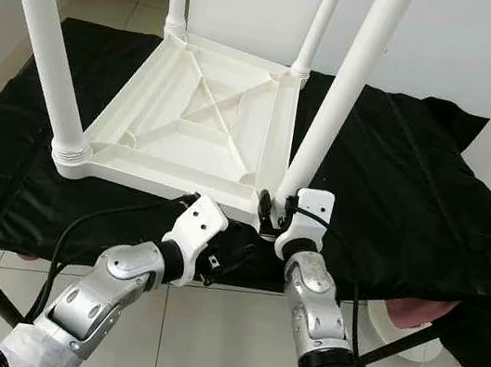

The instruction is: Building children table

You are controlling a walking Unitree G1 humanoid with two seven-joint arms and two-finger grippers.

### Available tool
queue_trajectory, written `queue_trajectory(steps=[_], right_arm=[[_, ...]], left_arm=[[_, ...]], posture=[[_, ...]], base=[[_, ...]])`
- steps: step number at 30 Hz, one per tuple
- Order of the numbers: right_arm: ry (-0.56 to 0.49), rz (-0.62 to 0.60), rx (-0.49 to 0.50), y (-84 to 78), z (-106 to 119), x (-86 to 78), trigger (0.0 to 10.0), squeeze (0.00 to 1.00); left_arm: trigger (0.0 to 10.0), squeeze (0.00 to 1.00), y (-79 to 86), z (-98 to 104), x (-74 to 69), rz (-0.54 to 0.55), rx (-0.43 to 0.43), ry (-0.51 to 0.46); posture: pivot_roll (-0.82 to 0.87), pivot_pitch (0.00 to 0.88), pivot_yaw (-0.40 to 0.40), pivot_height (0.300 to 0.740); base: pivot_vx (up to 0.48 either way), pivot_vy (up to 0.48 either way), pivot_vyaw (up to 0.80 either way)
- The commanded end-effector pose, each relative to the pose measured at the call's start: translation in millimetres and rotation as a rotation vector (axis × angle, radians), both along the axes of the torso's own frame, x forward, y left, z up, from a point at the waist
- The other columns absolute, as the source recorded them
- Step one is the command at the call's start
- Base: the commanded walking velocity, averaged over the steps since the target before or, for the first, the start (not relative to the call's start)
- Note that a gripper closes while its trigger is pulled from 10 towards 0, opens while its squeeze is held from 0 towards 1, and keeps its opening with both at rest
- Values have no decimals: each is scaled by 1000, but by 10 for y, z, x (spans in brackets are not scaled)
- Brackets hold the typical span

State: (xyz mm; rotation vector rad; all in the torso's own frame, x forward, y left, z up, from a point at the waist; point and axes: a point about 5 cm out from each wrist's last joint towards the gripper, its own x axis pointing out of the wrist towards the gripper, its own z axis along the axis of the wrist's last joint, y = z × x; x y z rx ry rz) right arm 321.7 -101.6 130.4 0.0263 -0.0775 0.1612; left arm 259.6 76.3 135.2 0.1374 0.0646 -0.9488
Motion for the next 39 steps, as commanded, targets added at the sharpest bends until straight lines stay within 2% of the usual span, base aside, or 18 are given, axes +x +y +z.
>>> queue_trajectory(steps=[1,2,3,4,5,9,13,14,16,18,23,29,30,31,32,33,34,39], right_arm=[[32,4,-1,-49,-42,-4,10000,1000],[38,30,-12,-76,-55,1,10000,1000],[43,50,-20,-94,-65,5,10000,890],[48,75,-25,-105,-75,9,10000,353],[49,130,-49,-128,-87,25,10000,0],[47,209,-68,-156,-87,57,10000,0],[21,387,-94,-175,-20,123,10000,0],[21,387,-94,-175,-20,123,10000,0],[15,439,-124,-177,-4,146,10000,0],[31,546,-164,-172,3,178,10000,0],[56,640,-241,-177,-22,245,10000,0],[93,681,-294,-183,-67,296,10000,0],[104,687,-302,-192,-81,300,4980,0],[104,687,-302,-192,-81,300,4980,0],[115,704,-308,-212,-99,303,2902,0],[115,704,-308,-212,-99,303,2902,0],[118,701,-311,-231,-107,305,0,0],[124,704,-317,-289,-134,307,0,0]], left_arm=[[10000,0,-8,-7,-4,-39,7,1],[10000,0,-10,-10,-6,-40,7,2],[10000,0,-14,-10,-9,-41,6,2],[10000,0,-18,-10,-12,-42,6,1],[10000,0,-29,-8,-14,-45,3,2],[10000,0,-38,-6,-15,-50,2,2],[10000,0,-38,-4,-1,-55,7,-1],[10000,0,-38,-4,-1,-55,7,-1],[10000,0,-41,1,5,-56,6,-2],[10000,0,-44,13,17,-57,5,-4],[10000,0,-42,24,27,-52,2,-8],[10000,0,-43,32,21,-49,-1,-9],[10000,0,-44,35,20,-48,-3,-10],[10000,0,-44,35,20,-48,-3,-10],[10000,0,-47,39,20,-46,-5,-10],[10000,0,-47,39,20,-46,-5,-10],[10000,0,-49,40,19,-46,-6,-10],[10000,0,-54,43,16,-46,-10,-9]], posture=[[58,0,-80,740],[57,0,-81,740],[57,0,-81,740],[58,0,-80,740],[56,0,-77,740],[54,0,-76,740],[51,0,-69,740],[51,0,-69,740],[53,0,-70,740],[55,0,-69,740],[61,0,-69,740],[66,0,-69,740],[68,0,-70,740],[68,0,-70,740],[68,0,-70,740],[68,0,-70,740],[68,0,-70,740],[62,0,-69,740]], base=[[0,0,0],[0,0,0],[0,0,0],[0,0,0],[0,0,0],[0,0,0],[0,0,0],[0,0,0],[0,0,0],[0,0,0],[0,0,0],[0,0,0],[0,0,0],[0,0,0],[0,0,0],[0,0,0],[0,0,0],[0,0,0]])
